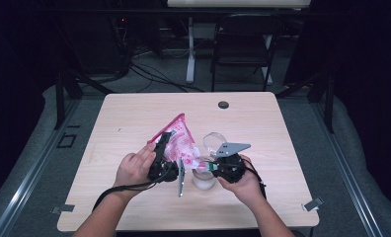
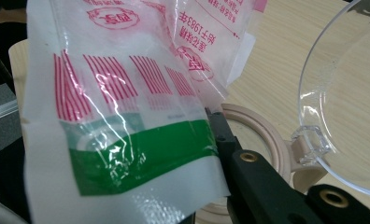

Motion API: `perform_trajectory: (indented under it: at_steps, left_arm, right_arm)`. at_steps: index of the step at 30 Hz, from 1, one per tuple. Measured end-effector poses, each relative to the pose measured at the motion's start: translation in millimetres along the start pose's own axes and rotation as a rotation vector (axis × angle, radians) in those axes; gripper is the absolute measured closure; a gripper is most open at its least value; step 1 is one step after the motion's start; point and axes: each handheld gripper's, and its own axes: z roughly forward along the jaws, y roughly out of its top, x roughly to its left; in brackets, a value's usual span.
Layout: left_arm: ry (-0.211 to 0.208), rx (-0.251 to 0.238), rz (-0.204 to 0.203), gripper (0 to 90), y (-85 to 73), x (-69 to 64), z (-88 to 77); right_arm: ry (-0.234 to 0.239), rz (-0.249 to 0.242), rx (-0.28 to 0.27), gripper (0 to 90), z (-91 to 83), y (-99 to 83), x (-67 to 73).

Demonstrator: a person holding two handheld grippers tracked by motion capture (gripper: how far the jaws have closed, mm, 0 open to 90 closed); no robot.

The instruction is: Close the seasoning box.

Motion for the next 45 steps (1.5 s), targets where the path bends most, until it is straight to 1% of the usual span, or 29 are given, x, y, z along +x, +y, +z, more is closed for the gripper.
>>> perform_trajectory:
  at_steps: [28, 40, 43, 45]
  left_arm:
    - [0.005, -0.006, -0.002, 62.3, 2.5, 1.6, -0.5]
    - [0.008, -0.012, 0.004, 62.3, 3.3, 2.8, -0.5]
    - [0.006, -0.016, -0.003, 62.3, 3.3, 3.0, -0.4]
    - [0.012, -0.019, 0.006, 62.3, 3.9, 4.0, -0.5]
  right_arm:
    - [-0.003, 0.003, -0.002, 90.0, -0.2, -0.4, -1.0]
    - [-0.003, 0.003, -0.001, 90.0, -0.4, -0.7, -1.4]
    - [-0.003, 0.002, 0.0, 90.0, -0.6, -0.6, -1.3]
    - [-0.003, 0.001, 0.0, 90.0, -0.7, -0.6, -1.4]
